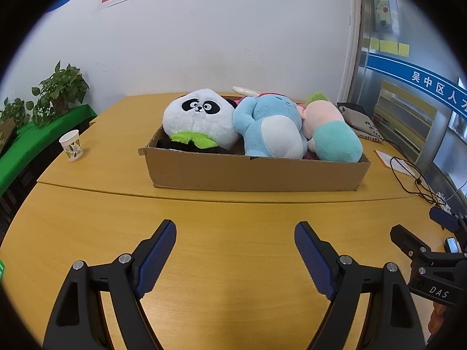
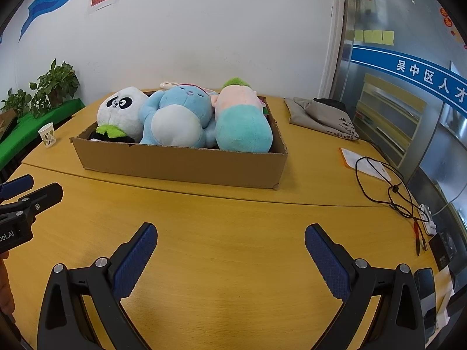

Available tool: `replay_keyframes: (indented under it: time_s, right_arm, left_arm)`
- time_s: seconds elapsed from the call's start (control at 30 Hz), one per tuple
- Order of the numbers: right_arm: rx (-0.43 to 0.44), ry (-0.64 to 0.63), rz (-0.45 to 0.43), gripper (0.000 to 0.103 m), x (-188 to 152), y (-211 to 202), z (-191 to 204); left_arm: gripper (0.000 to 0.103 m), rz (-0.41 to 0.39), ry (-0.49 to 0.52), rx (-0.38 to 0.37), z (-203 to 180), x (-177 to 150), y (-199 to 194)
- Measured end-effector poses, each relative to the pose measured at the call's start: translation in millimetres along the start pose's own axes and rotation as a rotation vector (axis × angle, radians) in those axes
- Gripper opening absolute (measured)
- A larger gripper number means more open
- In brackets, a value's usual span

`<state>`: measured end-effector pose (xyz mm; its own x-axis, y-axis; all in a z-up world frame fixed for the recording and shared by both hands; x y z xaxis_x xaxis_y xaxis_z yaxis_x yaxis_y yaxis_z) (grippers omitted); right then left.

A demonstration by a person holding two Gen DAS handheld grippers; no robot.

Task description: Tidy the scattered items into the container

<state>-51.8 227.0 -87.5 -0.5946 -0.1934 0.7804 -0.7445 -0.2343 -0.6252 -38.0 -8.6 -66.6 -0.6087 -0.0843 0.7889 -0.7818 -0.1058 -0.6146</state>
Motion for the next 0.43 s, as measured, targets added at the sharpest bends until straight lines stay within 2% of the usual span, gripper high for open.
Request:
replay_keyframes:
  time_s: [0.07,0.2,0.37,0.43]
  right_arm:
    - [0.000,-0.002,0.000,0.103,-0.8,0.9,0.1]
    - [-0.004,-0.009,0.006,0.103,-4.9,6.6,-0.9]
    - [0.009,0.013,0.009,0.103,-7.4,16.5,-2.3]
    - [0.018,0.016,0.007,0.103,-6.2,19.2,-1.5]
  left_arm:
    - [0.084,-0.008,-0.028,-0.018,1.5,1.0,-0.9]
    - [0.086,-0.019,0.022,0.012,-4.4,-0.8,0.2]
    - [0.086,0.060,0.012,-0.005,-1.6,-13.3,10.4]
    - [0.086,0.069,0.012,0.010,3.2,-16.5,13.2]
Point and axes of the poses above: each gripper's, at about its wrist camera, not at the fingertips, and y roughly the way its jaws point, z to its left, x to its top, the point moved 7 cm from there along y, roughly the way its jaws point, and after that the axes turned 9 degrees about x, right-handed, at the moved point
